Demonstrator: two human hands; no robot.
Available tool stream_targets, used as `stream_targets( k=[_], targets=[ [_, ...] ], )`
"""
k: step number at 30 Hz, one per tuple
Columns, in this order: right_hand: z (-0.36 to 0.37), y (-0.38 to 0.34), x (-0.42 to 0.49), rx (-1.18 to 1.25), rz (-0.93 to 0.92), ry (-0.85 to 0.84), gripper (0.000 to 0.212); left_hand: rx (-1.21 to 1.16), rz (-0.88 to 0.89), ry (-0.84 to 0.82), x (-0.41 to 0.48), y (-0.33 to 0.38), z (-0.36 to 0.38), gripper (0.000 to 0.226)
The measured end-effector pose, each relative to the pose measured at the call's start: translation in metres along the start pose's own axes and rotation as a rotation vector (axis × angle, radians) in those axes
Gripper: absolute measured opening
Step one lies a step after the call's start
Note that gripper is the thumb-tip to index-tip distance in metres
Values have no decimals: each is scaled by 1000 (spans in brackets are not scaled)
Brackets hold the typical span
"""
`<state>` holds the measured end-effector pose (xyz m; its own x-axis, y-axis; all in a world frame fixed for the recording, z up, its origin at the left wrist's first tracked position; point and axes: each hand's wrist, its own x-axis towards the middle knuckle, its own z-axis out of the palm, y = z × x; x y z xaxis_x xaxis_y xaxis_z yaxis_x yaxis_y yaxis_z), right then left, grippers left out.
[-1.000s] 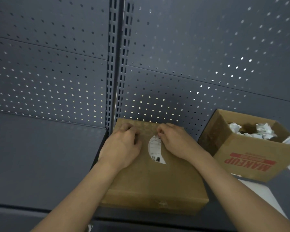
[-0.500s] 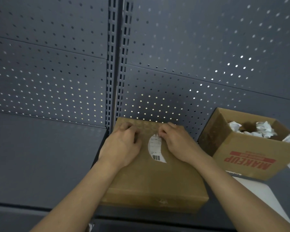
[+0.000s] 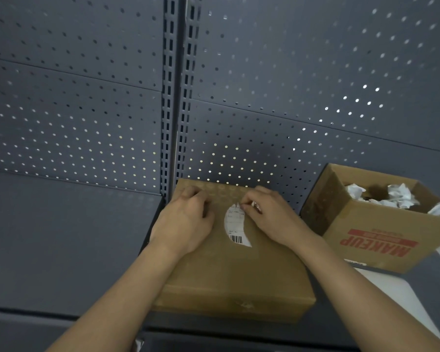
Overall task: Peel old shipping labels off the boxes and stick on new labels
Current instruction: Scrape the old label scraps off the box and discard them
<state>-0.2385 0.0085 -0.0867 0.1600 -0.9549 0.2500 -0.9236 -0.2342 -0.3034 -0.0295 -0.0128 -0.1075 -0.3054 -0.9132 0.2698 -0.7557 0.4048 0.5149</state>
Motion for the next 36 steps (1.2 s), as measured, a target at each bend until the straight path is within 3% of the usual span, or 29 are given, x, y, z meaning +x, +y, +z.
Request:
stream_targets(
  k=[16,21,28,36],
  targets=[
    [-16,-15,-18,266,82,24,14,-1,-1,-5,1,-1,0,32],
    [-18,-11,-18,306,128,70,10,-6,-8,-9,1,0,-1,31],
    [-21,-2,-27,550,217,193,9,-6,-17,-16,0,0,-1,31],
    [-27,-3,-25,487,229,176,15,-3,-13,-17,0,0,-2,30]
  ],
)
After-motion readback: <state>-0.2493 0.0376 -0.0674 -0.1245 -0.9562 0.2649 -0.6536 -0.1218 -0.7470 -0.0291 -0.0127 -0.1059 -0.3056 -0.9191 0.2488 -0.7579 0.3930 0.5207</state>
